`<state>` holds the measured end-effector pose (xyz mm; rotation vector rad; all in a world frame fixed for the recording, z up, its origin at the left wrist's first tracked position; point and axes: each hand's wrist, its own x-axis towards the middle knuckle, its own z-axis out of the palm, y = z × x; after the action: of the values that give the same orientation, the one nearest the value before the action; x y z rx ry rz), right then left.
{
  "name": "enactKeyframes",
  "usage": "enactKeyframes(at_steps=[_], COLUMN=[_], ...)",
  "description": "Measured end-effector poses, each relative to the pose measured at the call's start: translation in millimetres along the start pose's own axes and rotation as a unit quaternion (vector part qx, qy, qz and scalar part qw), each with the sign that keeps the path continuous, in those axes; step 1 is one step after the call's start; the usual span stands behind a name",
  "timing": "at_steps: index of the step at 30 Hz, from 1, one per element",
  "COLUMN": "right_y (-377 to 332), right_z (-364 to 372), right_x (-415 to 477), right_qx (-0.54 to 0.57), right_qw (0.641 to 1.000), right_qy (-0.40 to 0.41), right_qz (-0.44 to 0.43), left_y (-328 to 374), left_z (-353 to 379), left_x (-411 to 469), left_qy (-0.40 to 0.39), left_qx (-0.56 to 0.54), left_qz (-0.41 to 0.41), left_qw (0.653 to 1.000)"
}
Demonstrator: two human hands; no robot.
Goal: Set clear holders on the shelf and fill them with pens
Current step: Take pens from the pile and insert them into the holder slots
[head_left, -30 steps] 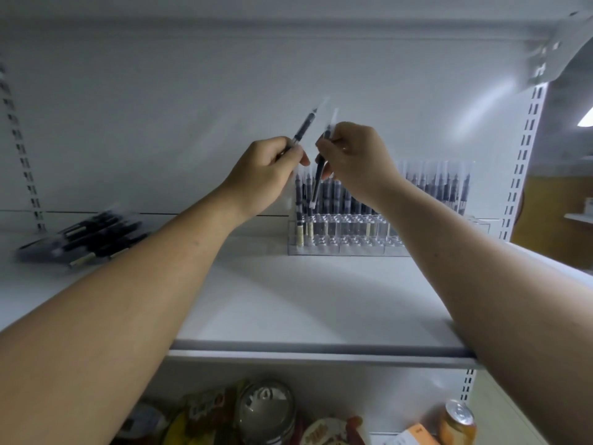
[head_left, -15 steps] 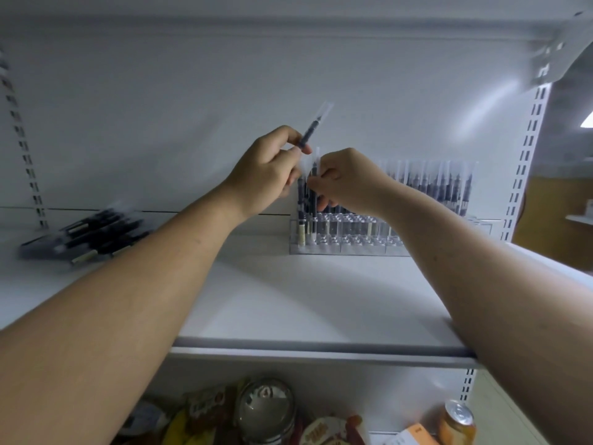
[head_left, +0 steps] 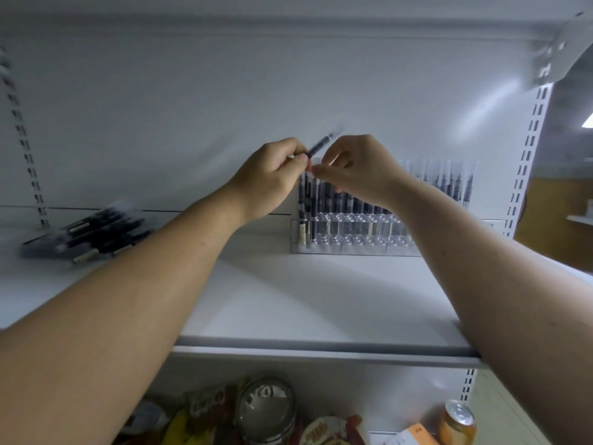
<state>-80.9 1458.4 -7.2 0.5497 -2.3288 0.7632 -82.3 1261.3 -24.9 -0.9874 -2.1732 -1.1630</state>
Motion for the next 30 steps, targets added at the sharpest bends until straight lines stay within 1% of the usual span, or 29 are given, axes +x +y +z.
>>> enactKeyframes(at_steps=[2, 4, 8, 12, 15, 18, 20, 23, 26, 30], right_y=[-0.4, -3.0, -7.5, -7.9, -9.1, -10.6, -8.9, -4.1, -2.5, -2.8], right_z=[-3.4, -5.5, -5.6, -4.4, -3.5, -3.4, -4.5, -6.6, -3.1, -0.2], right_x=[1.1, 2.0, 1.9, 4.1, 4.9, 5.7, 7.6, 8.6, 5.4, 4.3], right_qx=[0.063, 0.141, 0.255, 0.330, 0.364, 0.379, 0.373, 0.285, 0.179, 0.129], right_qw=[0.997, 0.987, 0.965, 0.943, 0.931, 0.924, 0.925, 0.953, 0.980, 0.989], right_qy=[0.038, 0.057, 0.048, 0.045, 0.038, 0.048, 0.072, 0.098, 0.083, 0.065], right_qz=[-0.025, -0.045, -0.038, -0.012, -0.003, 0.003, 0.008, -0.002, -0.023, -0.032], left_y=[0.9, 1.3, 2.0, 7.5, 7.6, 3.5, -1.4, -6.6, -7.2, -13.1], left_z=[0.1, -0.1, 0.0, 2.1, 0.6, -1.9, -3.5, -6.0, -6.8, -9.0], left_x=[-0.7, -0.6, 0.7, -1.6, -1.9, -0.5, 0.8, 2.5, 3.4, 5.1], left_qy=[0.002, 0.005, 0.018, 0.011, 0.001, -0.002, 0.009, 0.044, 0.069, 0.084], left_qx=[0.002, 0.001, 0.004, 0.006, 0.001, 0.040, 0.084, 0.130, 0.147, 0.185], left_qz=[0.003, 0.005, -0.003, -0.014, -0.009, 0.011, 0.031, 0.051, 0.077, 0.070], left_qw=[1.000, 1.000, 1.000, 1.000, 1.000, 0.999, 0.996, 0.989, 0.984, 0.977])
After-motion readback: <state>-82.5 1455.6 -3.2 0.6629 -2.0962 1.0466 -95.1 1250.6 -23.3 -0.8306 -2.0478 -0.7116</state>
